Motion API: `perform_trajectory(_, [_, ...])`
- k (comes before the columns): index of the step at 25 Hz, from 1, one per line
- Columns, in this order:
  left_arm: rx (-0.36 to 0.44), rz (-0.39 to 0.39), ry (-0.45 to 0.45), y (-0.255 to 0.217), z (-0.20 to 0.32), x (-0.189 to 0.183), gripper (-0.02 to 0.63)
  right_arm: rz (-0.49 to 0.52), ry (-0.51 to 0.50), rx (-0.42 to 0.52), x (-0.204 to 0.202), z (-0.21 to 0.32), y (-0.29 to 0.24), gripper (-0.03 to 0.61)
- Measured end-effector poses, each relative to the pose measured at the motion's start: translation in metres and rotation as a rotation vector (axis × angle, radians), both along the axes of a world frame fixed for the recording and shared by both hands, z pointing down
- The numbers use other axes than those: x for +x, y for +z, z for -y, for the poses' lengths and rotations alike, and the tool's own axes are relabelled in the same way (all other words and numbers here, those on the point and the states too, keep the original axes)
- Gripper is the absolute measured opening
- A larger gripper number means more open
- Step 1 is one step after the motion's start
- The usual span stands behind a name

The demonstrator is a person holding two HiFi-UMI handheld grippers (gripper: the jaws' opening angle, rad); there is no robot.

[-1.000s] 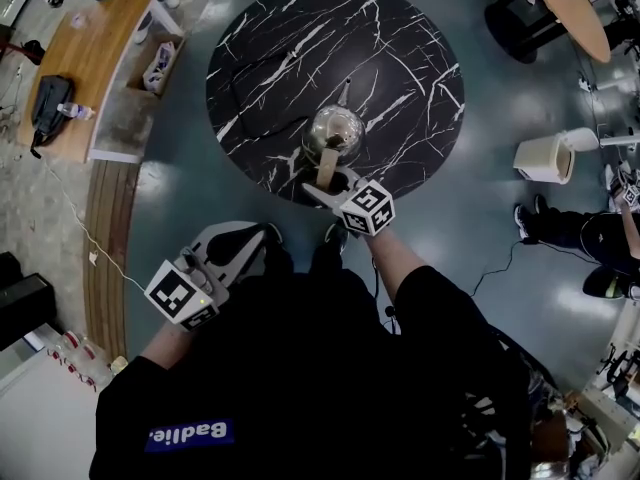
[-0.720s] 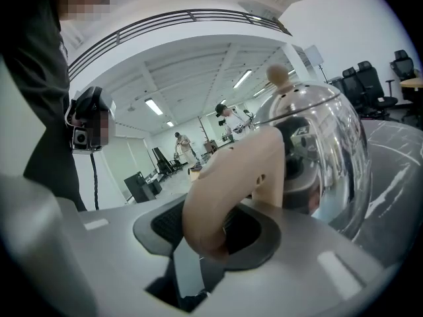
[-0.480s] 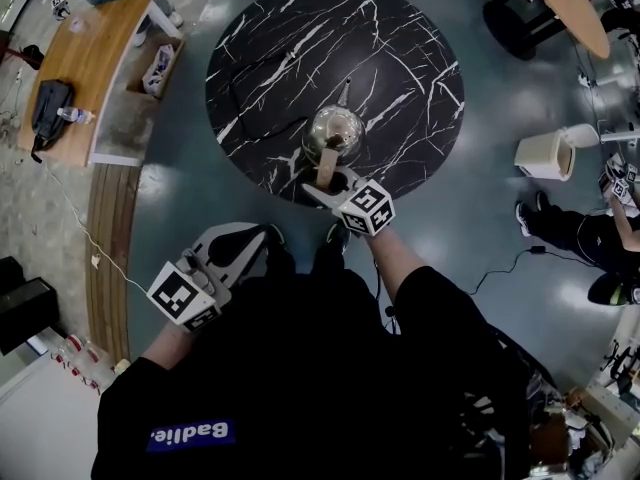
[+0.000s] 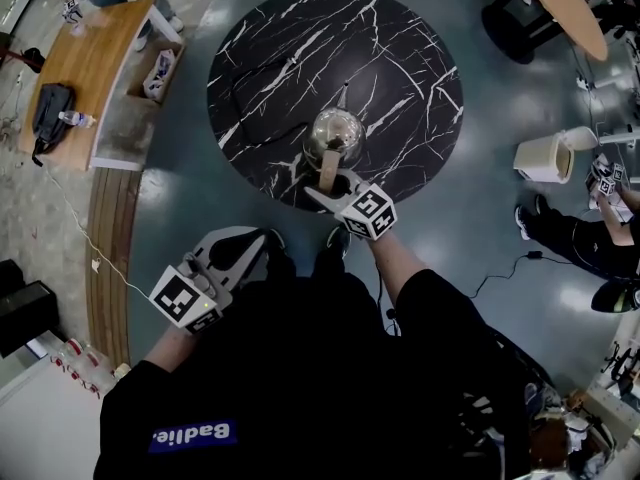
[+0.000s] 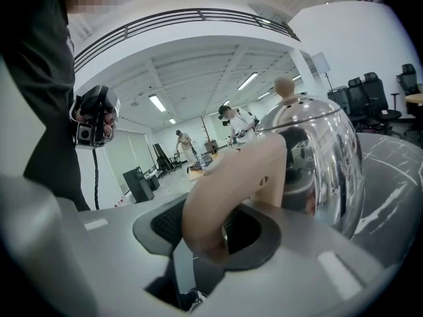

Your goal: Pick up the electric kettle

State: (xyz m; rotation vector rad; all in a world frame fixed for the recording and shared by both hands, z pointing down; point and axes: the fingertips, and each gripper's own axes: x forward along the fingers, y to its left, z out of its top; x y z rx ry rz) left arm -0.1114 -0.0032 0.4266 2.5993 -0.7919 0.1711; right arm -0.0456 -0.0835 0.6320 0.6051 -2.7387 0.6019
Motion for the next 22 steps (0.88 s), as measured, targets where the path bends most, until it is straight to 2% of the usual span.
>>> perform_trajectory(15, [-0.011,-0.005,0.016,0.001,-0.001,0.003,0.006,0.042,0.011,0.059,-0.002,0.010,-0.029,0.147])
perform_trajectory(22, [0.008,-0.010,0.011,-0.001,0.003,0.006,0.006,0.060,0.024,0.087,0.003,0.013,-0.046,0.147])
